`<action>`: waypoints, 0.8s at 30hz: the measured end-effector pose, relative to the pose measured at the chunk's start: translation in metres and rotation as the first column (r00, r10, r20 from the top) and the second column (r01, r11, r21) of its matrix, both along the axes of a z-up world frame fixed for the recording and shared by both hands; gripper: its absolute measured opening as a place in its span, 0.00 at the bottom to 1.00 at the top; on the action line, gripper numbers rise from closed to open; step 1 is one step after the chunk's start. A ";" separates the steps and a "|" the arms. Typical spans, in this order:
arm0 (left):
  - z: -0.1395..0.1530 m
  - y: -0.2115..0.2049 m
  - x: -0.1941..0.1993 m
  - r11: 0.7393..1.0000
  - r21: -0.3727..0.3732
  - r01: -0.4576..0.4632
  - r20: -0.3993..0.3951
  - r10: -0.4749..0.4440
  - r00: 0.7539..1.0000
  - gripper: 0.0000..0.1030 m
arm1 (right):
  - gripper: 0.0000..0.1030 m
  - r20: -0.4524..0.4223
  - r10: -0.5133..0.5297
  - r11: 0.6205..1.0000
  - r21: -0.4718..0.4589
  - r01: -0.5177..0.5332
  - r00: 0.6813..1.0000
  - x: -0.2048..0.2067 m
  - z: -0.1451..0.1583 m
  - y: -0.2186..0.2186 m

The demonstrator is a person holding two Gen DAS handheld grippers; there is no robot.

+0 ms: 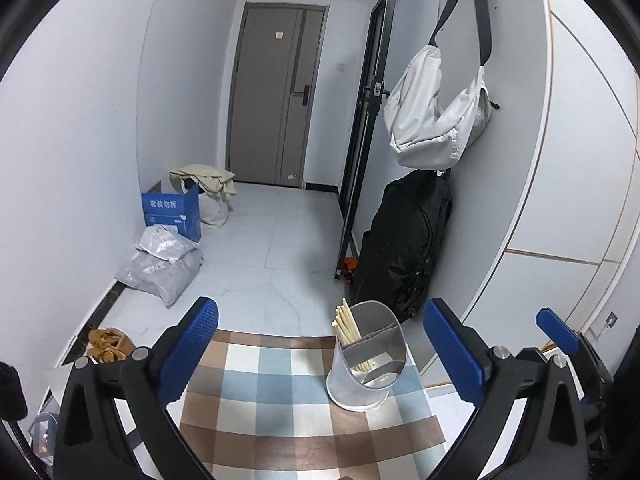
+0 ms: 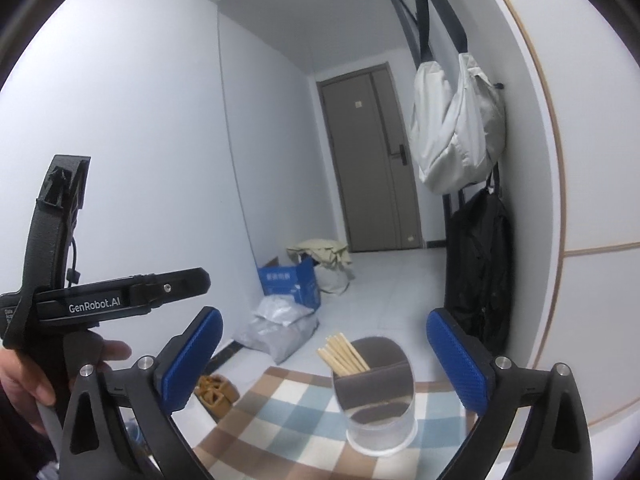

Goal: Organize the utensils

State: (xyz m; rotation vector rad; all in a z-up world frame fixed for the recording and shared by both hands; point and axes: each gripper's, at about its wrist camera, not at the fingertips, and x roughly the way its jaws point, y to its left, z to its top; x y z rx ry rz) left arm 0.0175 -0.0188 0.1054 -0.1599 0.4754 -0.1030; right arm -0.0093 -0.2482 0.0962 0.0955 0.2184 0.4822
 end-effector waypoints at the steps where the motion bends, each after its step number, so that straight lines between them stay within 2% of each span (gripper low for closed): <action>1: 0.000 -0.001 -0.004 1.000 0.005 -0.004 0.012 0.004 1.000 0.97 | 1.00 0.010 -0.004 1.000 -0.004 0.004 1.000 -0.005 -0.001 0.000; 5: -0.003 -0.003 -0.021 1.000 0.015 -0.018 0.051 0.017 0.999 0.97 | 1.00 0.058 -0.032 0.999 -0.008 0.033 0.998 -0.023 -0.007 -0.003; 13: -0.022 -0.002 -0.042 0.998 0.033 -0.054 0.099 0.050 0.994 0.97 | 1.00 0.096 -0.073 0.997 -0.005 0.074 0.993 -0.041 -0.027 -0.009; 17: -0.036 -0.002 -0.049 0.995 0.045 -0.084 0.126 0.078 0.989 0.97 | 1.00 0.093 -0.089 0.996 -0.008 0.091 0.992 -0.045 -0.042 -0.007; 24: -0.069 0.000 -0.052 0.992 0.060 -0.113 0.132 0.104 0.986 0.97 | 1.00 0.143 -0.133 0.990 -0.026 0.138 0.981 -0.055 -0.071 -0.001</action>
